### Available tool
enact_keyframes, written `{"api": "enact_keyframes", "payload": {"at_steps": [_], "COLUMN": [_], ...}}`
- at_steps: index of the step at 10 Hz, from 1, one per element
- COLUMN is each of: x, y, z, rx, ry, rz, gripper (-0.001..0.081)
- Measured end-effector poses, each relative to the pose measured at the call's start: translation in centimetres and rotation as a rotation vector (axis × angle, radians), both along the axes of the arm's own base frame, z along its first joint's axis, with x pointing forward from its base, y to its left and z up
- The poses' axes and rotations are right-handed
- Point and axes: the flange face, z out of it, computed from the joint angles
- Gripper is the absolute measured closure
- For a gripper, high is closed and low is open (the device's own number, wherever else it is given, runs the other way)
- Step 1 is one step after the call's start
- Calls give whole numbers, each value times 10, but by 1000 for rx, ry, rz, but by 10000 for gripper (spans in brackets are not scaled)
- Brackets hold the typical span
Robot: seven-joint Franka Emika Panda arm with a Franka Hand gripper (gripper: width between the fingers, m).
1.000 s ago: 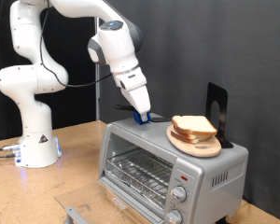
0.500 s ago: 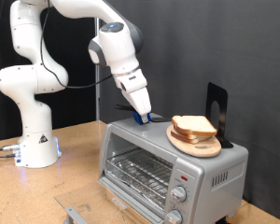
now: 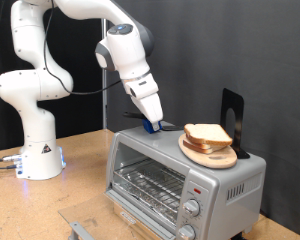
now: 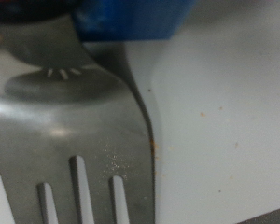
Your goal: Make a piece of toast with the oven
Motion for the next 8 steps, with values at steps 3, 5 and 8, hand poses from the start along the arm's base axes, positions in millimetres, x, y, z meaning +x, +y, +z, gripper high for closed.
{"api": "enact_keyframes", "payload": {"at_steps": [3,5,8], "x": [-1,-1,-1], "y": [2,3,4], "z": [-2,-2,0], "rx": [-2,-2,15], "ry": [7,9,30], "rz": [1,-5,-26], "gripper": [411,416,416]}}
